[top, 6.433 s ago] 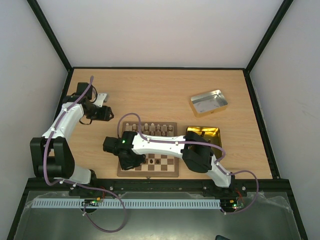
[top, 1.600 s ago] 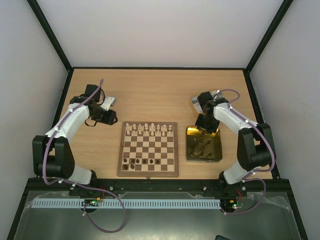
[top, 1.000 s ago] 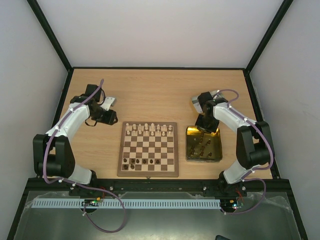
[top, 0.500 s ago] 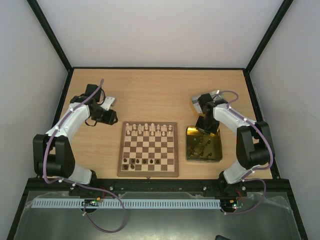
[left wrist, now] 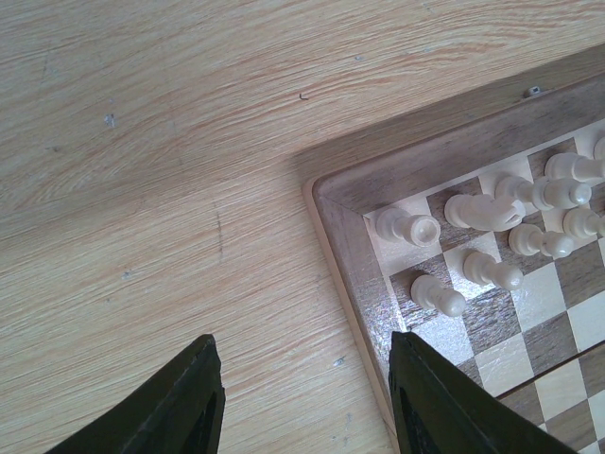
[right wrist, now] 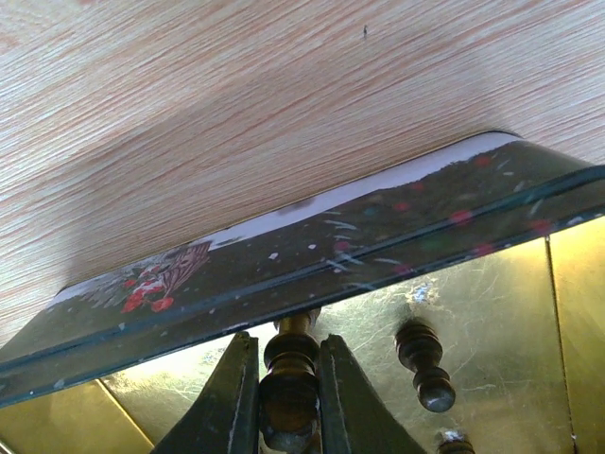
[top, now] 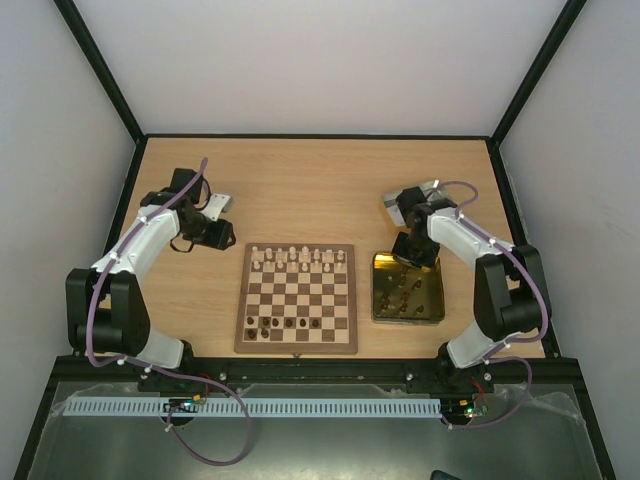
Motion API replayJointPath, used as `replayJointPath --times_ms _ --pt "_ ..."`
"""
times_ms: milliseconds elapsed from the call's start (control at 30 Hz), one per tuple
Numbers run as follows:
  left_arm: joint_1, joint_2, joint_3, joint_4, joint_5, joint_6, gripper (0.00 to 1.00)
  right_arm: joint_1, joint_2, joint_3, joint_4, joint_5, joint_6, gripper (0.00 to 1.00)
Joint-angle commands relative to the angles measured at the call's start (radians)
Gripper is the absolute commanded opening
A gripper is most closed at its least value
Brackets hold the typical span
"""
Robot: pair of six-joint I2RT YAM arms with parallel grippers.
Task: Set up the chess pieces on the board
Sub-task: Pick up the chess piece from the storage box.
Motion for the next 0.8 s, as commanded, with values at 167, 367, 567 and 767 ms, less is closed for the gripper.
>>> replayJointPath --times_ms 167,367,567,767 --pt "-0.003 -0.018 0.009 -0.019 0.013 0.005 0.49 -0.005 -0.062 0.016 -0.055 0.020 -0.011 0.02" --pt "-0.003 -0.025 0.008 -0.019 0.016 0.005 0.49 -0.006 -0.069 -0.003 -0.050 0.011 -0.014 0.02" --pt "-0.003 -0.031 0.006 -0.020 0.015 0.005 0.49 -0.005 -0.063 -0.017 -0.036 0.007 -0.012 0.02" --pt "-0.003 -0.033 0.006 -0.020 0.016 0.006 0.49 -0.006 -0.059 -0.016 -0.032 0.003 -0.015 0.02"
